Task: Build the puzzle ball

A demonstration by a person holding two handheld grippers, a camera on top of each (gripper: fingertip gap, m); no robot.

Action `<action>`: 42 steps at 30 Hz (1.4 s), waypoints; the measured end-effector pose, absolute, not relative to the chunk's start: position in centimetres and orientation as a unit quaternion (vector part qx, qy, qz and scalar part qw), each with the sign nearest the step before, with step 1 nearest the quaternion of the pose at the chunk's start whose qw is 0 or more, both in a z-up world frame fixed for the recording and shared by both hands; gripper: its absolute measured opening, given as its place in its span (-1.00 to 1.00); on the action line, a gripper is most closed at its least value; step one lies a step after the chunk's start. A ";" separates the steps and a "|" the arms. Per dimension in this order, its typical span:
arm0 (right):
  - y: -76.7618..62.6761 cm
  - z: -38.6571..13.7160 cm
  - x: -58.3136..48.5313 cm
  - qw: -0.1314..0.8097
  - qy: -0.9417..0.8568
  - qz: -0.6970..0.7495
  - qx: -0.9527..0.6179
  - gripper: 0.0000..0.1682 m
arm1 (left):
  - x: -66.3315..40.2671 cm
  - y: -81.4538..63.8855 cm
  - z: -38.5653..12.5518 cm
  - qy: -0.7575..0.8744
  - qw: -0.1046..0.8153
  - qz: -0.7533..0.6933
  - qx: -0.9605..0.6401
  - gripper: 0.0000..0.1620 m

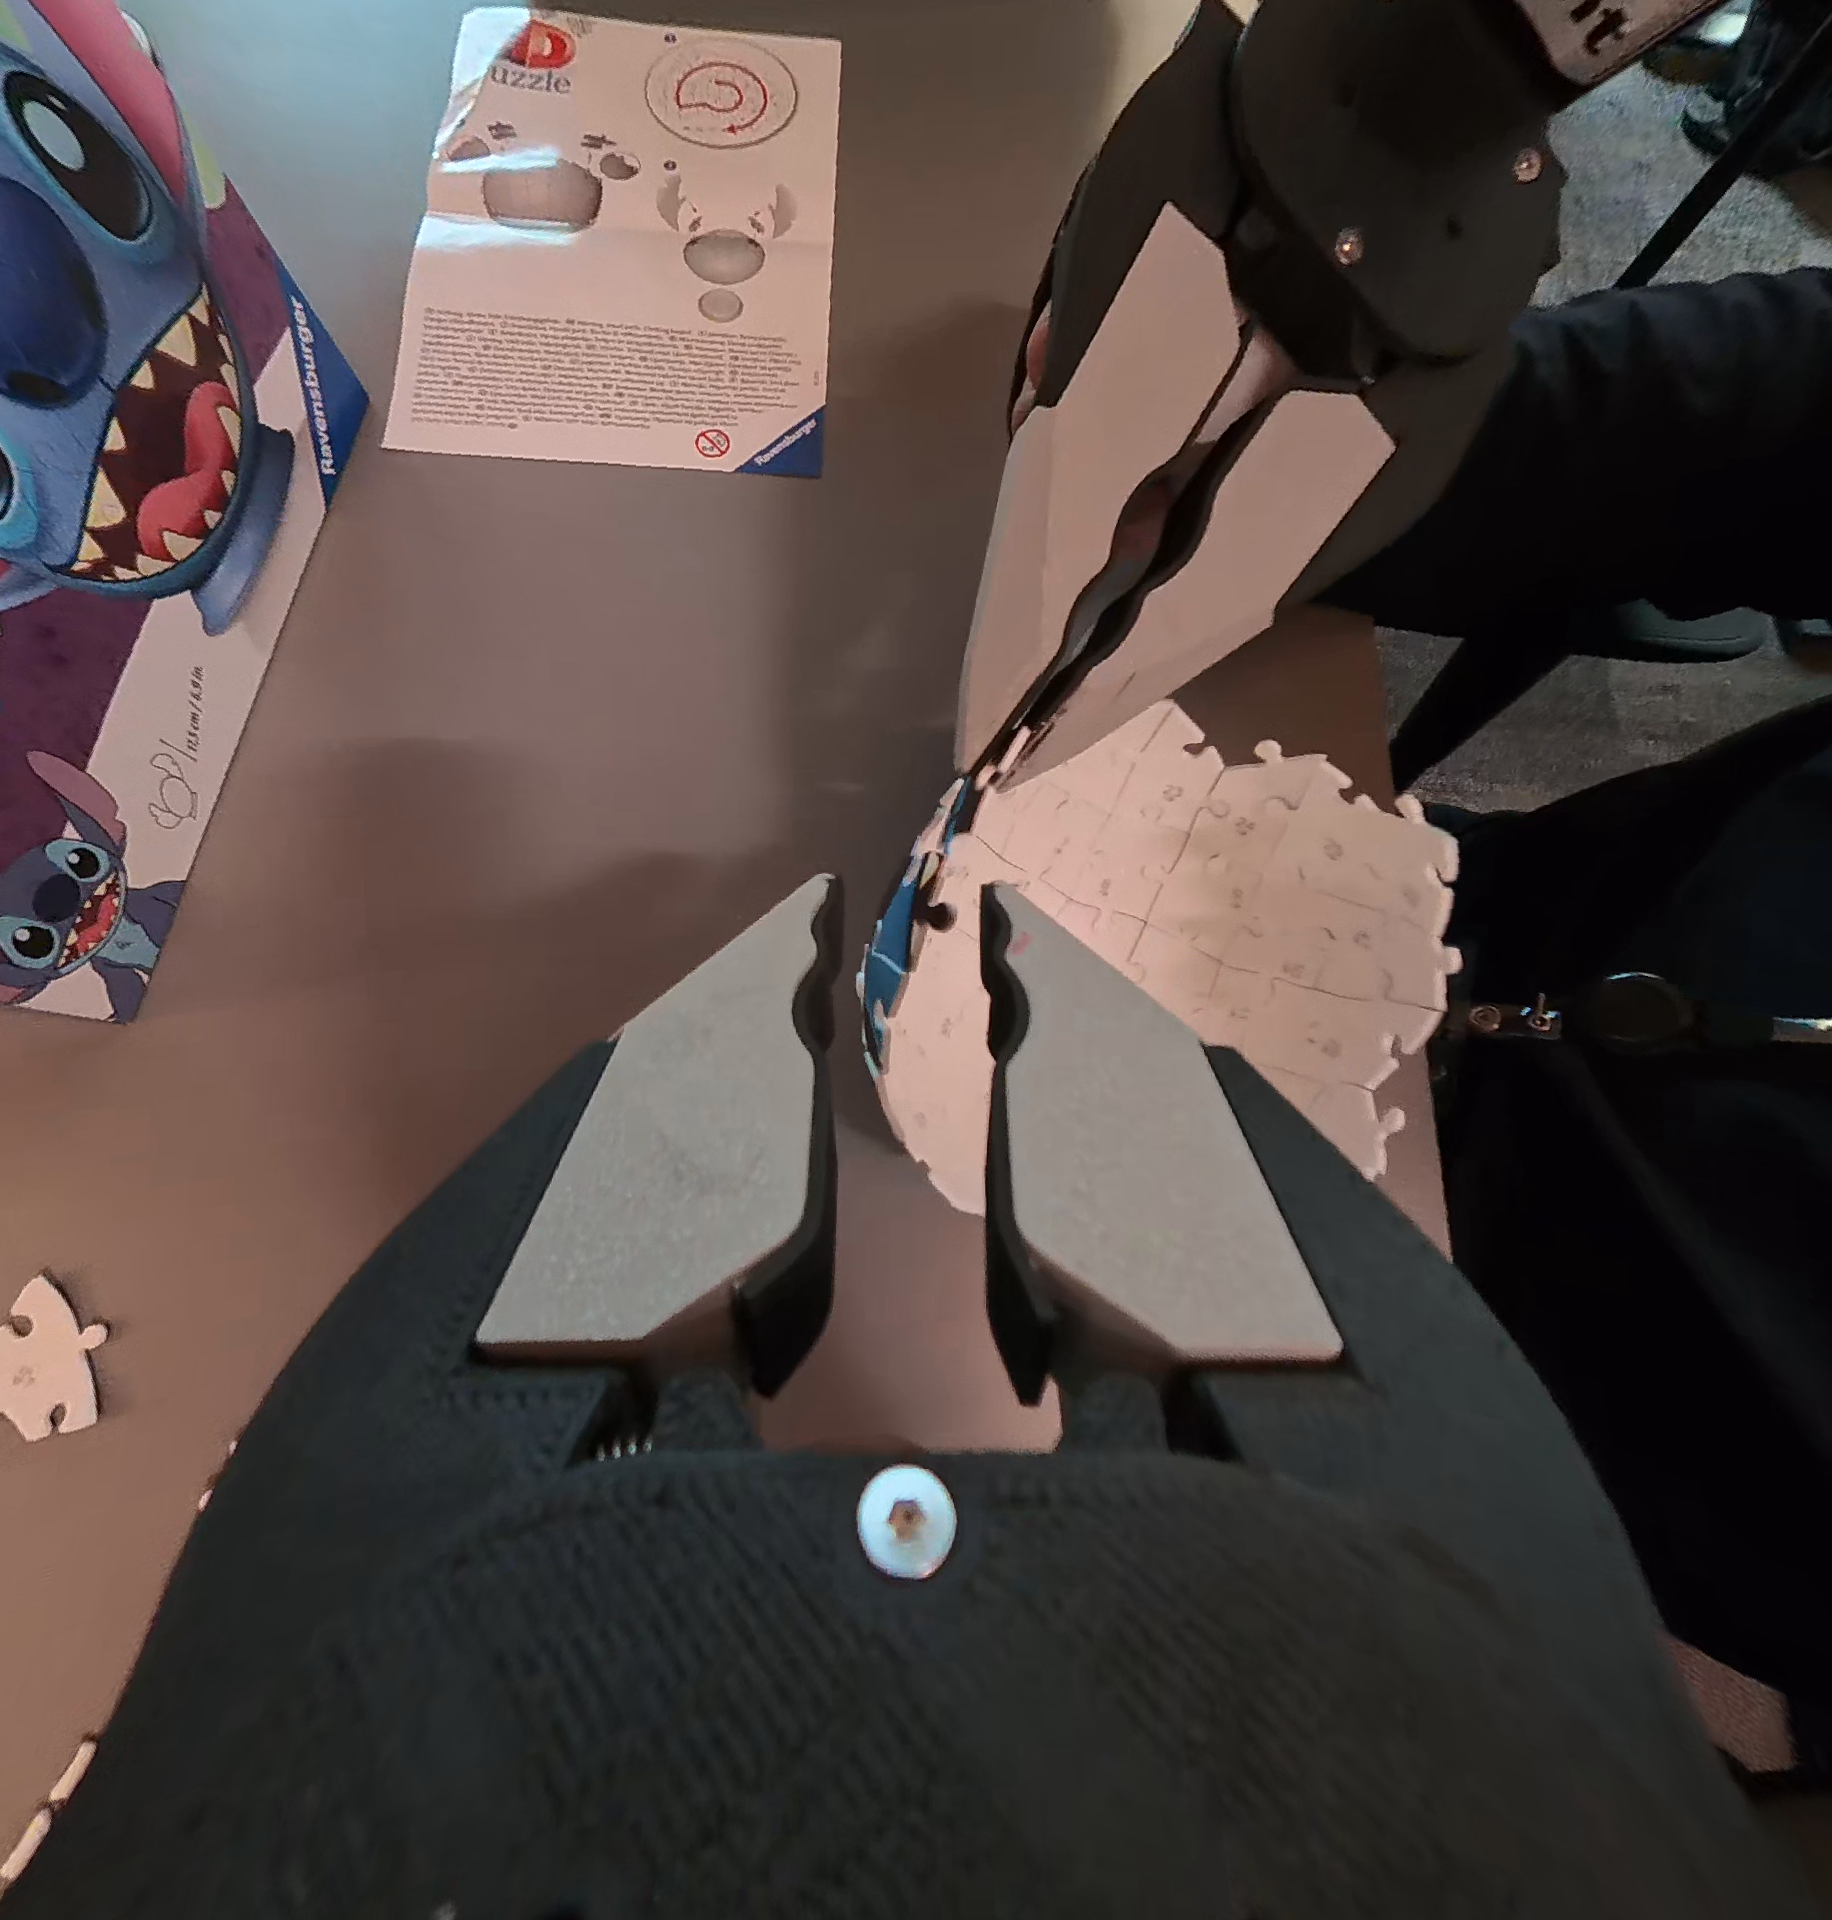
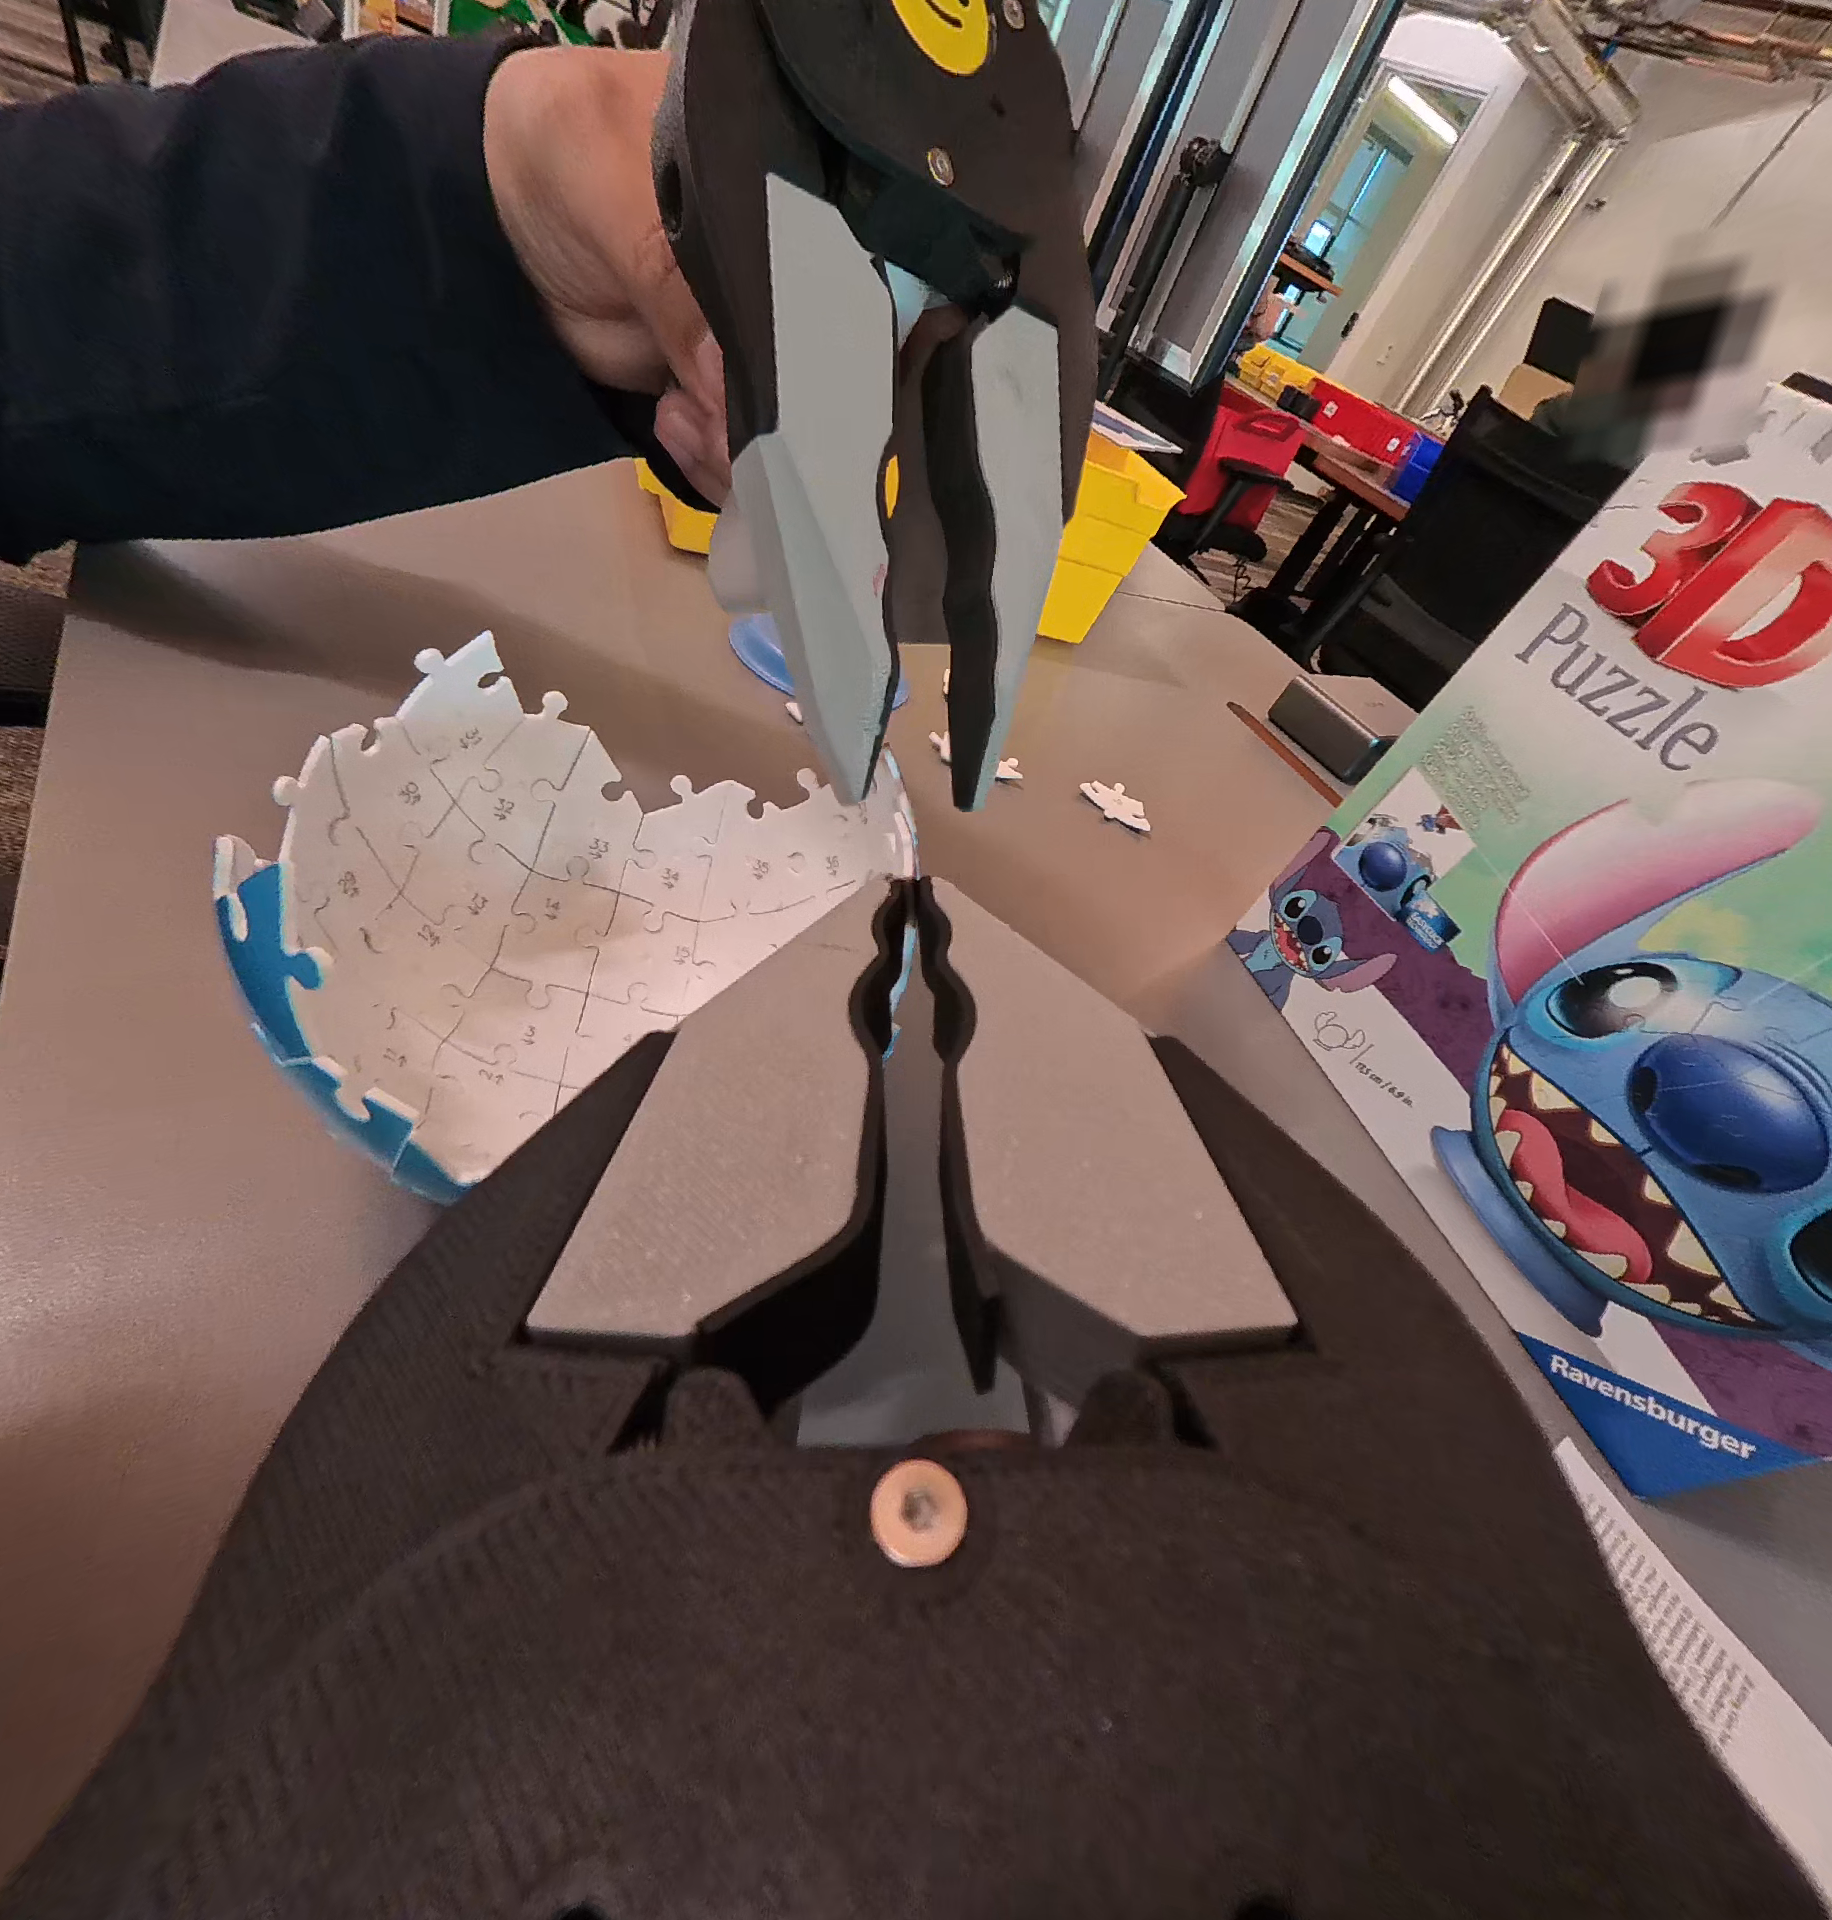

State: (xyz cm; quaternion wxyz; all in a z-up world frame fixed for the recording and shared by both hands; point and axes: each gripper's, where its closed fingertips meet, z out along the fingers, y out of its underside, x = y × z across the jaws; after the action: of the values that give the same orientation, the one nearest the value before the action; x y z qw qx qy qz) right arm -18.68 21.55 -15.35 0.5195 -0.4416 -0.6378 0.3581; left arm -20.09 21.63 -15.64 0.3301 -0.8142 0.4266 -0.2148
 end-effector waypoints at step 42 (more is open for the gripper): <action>22.4 -15.8 -18.9 0.533 -0.634 0.326 -0.455 -1.00 | -19.5 22.5 -17.1 0.465 0.328 -0.151 -0.808 -0.92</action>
State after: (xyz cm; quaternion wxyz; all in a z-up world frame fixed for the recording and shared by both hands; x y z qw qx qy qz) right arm -18.92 22.39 -15.82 0.5331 -0.4554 -0.6343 0.3256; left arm -19.47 22.48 -17.09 0.3283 -0.8083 0.4648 -0.1511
